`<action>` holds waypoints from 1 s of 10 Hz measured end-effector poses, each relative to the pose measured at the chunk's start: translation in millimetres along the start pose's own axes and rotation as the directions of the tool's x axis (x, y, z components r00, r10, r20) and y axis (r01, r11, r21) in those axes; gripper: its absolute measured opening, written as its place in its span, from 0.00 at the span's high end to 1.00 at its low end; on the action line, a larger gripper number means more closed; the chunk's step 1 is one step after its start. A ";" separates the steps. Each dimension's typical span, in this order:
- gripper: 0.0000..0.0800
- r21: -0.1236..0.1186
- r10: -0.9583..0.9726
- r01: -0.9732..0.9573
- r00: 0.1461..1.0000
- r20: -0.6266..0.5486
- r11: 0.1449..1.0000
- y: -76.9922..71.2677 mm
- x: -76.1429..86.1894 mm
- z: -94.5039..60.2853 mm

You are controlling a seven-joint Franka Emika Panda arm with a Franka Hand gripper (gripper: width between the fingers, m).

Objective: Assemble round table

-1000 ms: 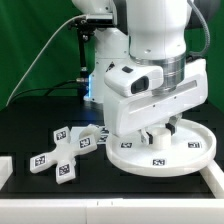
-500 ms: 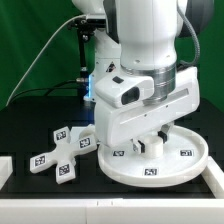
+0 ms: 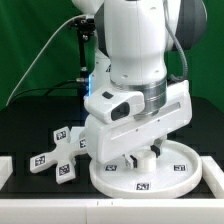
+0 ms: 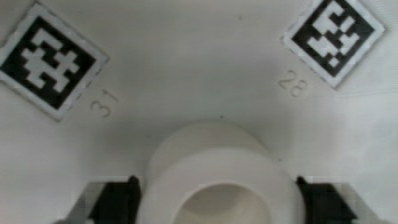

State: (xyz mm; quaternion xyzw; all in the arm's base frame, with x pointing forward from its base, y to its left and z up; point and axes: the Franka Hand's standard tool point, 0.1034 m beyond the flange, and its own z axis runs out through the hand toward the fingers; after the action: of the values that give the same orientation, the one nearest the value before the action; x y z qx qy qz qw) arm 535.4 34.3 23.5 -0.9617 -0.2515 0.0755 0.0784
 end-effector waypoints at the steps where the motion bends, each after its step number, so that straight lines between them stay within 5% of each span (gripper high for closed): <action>1: 0.49 -0.009 0.013 -0.013 1.000 -0.019 1.000 0.3 5.5 0.4; 10: 0.49 -0.009 0.091 -0.092 0.994 -0.065 0.996 11.0 25.9 -3.5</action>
Offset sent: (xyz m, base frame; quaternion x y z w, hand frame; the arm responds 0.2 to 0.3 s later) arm 0.0000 0.0000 0.0000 0.0000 0.0000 0.0000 1.0000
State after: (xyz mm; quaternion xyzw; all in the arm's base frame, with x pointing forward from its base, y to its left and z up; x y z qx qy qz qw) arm 563.5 37.3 22.1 -0.9747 -0.2048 0.0465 0.0769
